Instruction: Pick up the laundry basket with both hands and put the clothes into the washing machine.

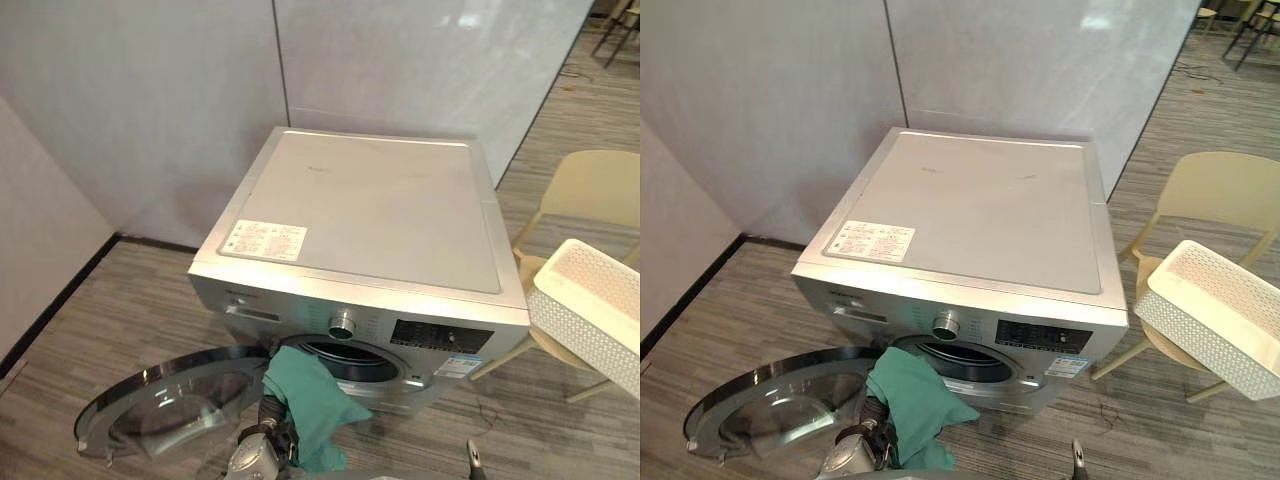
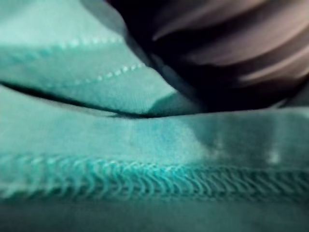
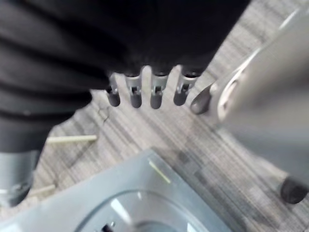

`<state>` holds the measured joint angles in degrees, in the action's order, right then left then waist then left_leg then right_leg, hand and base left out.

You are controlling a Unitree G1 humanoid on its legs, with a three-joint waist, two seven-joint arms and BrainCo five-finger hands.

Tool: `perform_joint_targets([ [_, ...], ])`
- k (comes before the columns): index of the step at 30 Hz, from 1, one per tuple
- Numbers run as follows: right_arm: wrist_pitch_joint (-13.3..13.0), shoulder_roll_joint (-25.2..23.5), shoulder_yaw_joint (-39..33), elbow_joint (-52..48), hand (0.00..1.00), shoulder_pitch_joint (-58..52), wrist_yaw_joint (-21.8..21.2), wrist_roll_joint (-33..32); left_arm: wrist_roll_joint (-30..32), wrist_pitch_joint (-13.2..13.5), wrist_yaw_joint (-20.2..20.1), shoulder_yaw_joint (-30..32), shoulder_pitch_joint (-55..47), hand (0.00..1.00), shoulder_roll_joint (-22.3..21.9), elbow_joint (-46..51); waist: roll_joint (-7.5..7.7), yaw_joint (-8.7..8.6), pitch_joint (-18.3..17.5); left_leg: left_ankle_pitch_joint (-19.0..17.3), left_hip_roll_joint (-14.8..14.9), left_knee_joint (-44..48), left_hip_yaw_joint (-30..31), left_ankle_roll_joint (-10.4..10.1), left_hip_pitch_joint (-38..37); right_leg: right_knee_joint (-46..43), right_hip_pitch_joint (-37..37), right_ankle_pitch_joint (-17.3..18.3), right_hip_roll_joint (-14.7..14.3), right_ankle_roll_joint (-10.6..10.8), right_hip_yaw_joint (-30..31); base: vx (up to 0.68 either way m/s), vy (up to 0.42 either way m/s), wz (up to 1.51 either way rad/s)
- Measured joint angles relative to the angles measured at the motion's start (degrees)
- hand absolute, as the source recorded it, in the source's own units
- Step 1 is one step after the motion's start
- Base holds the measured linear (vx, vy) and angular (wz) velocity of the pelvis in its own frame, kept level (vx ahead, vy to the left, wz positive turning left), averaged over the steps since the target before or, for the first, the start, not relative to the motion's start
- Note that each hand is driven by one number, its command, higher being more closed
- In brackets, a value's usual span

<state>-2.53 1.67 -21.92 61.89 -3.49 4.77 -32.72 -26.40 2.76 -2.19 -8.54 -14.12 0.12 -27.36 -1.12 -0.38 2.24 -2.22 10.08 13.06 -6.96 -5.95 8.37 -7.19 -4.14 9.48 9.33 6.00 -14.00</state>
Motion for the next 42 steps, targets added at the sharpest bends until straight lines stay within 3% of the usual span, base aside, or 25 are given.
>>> perform_joint_targets([
  [4, -0.9, 1.1, 1.18, -0.32, 0.0, 2.62, 0.05, 1.88, 0.12, -0.06, 0.0, -0.96, -0.63, 1.0, 0.03, 0.01, -1.63, 1.22, 1.63, 0.03, 0.29, 1.84, 0.39, -0.04, 0.22, -0.96, -0.35, 0.01, 0.0, -0.06, -0.12, -0.11, 0.002, 0.06],
  [8, -0.88, 0.46, 3.82, -0.55, 0.0, 2.42, -0.06, 1.84, 0.32, -0.16, -0.16, -2.25, -0.63, 1.0, 0.1, 0.9, -2.2, 0.75, 3.22, 0.01, -0.35, 3.91, 2.1, -0.01, 1.23, -5.17, 1.32, 2.56, 1.04, 0.34, 0.12, -0.12, 0.022, 0.07],
  [11, -1.15, 0.01, 5.91, -3.3, 0.0, 3.51, -0.15, 1.75, 0.81, -0.02, -0.1, -3.8, 0.93, 1.0, 0.62, 2.77, -1.94, -0.33, 6.64, -0.3, -0.65, 3.79, 1.96, 0.01, 3.26, -13.61, 7.82, 5.3, 2.18, 0.15, 1.82, -0.2, 0.017, -0.12],
  [13, -1.15, -0.1, 7.89, -5.13, 0.0, 7.84, -0.13, 1.73, 0.79, -0.04, 0.01, -5.88, 5.39, 1.0, 2.23, 2.64, -1.52, -0.87, 11.69, -0.85, -0.86, 4.71, -0.22, -0.26, 6.39, -20.83, 15.43, 6.71, 3.1, -0.16, 5.31, -0.33, -0.007, -0.5],
  [15, -1.25, -0.15, 11.22, -10.76, 0.0, 11.64, 0.29, 1.08, 0.63, -0.02, 1.51, -7.78, 13.42, 1.0, 2.3, 2.58, -1.0, -1.83, 17.43, -1.41, 0.02, 11.63, -1.49, 0.12, 16.66, -28.85, 27.83, 7.25, 3.15, -0.11, 9.04, -0.36, -0.007, -0.52],
  [18, -2.92, -0.47, 12.32, -17.19, 0.0, 14.35, 1.71, -1.85, 0.61, 0.06, 3.94, -11.67, 25.48, 1.0, 1.57, -0.23, 0.01, -2.21, 23.24, -3.25, 1.65, 19.51, -2.01, 0.63, 25.49, -36.27, 37.7, 7.65, 3.06, 0.21, 11.69, -0.2, -0.003, -0.28],
  [23, -5.68, -1.47, 13.55, -26.0, 0.0, 16.19, 4.89, -6.07, 1.08, 1.5, 8.82, -9.78, 40.21, 1.0, -0.88, -4.28, 1.44, -1.89, 24.91, -7.38, 6.12, 32.79, -2.75, 1.13, 40.51, -46.52, 53.57, 9.45, 0.51, -0.14, 15.34, -0.12, -0.006, -0.39],
  [26, -7.23, -2.74, 14.03, -31.93, 0.0, 16.62, 5.35, -8.32, 1.12, 1.65, 11.81, -3.12, 48.59, 1.0, -0.19, -5.2, 2.44, -2.06, 26.77, -9.43, 9.54, 38.5, -3.81, 1.11, 47.3, -49.53, 61.0, 9.23, -2.19, -0.37, 17.28, -0.03, 0.004, -0.61],
  [30, -8.68, -3.4, 13.12, -37.61, 0.0, 16.14, 5.35, -9.94, -1.94, 1.68, 15.02, 6.16, 60.84, 1.0, 7.59, -7.01, 3.97, -3.08, 28.41, -12.28, 14.13, 44.65, -4.7, 1.87, 54.54, -51.02, 68.5, 7.95, -6.12, -0.32, 19.5, 0.03, 0.023, -0.66],
  [34, -10.47, -5.36, 9.8, -40.32, 0.0, 12.75, 5.15, -10.37, -5.91, 1.45, 15.07, 11.46, 77.81, 1.0, 21.28, -12.42, 4.67, -4.3, 28.92, -13.75, 16.83, 48.94, -5.15, 3.12, 62.21, -51.14, 74.98, 6.95, -8.02, 1.06, 20.42, 0.04, 0.061, -0.35],
  [39, -11.12, -5.87, 8.39, -38.95, 0.0, 10.82, 4.39, -12.47, -6.85, 0.89, 15.14, 9.84, 94.13, 1.0, 29.14, -14.46, 4.63, -4.16, 29.01, -15.51, 18.06, 50.82, -6.05, 4.36, 64.09, -50.27, 75.9, 6.23, -8.67, 2.03, 20.6, 0.01, 0.086, -0.14],
  [41, -11.11, -5.88, 8.02, -38.65, 0.0, 10.13, 3.52, -13.31, -7.01, 4.79, 15.26, 9.09, 95.53, 1.0, 29.94, -13.39, 4.65, -4.64, 28.99, -16.04, 18.66, 51.22, -6.55, 4.81, 64.53, -49.34, 75.93, 5.5, -8.96, 2.44, 20.79, -0.03, 0.075, -0.17],
  [42, -11.13, -5.87, 6.9, -38.64, 0.0, 9.17, 2.76, -14.49, -8.61, 4.73, 15.56, 6.81, 95.61, 1.0, 30.83, -13.82, 4.64, -4.26, 28.99, -16.22, 18.96, 51.27, -7.26, 5.07, 64.34, -48.6, 75.97, 4.84, -9.21, 2.54, 21.39, -0.04, 0.082, -0.23],
])
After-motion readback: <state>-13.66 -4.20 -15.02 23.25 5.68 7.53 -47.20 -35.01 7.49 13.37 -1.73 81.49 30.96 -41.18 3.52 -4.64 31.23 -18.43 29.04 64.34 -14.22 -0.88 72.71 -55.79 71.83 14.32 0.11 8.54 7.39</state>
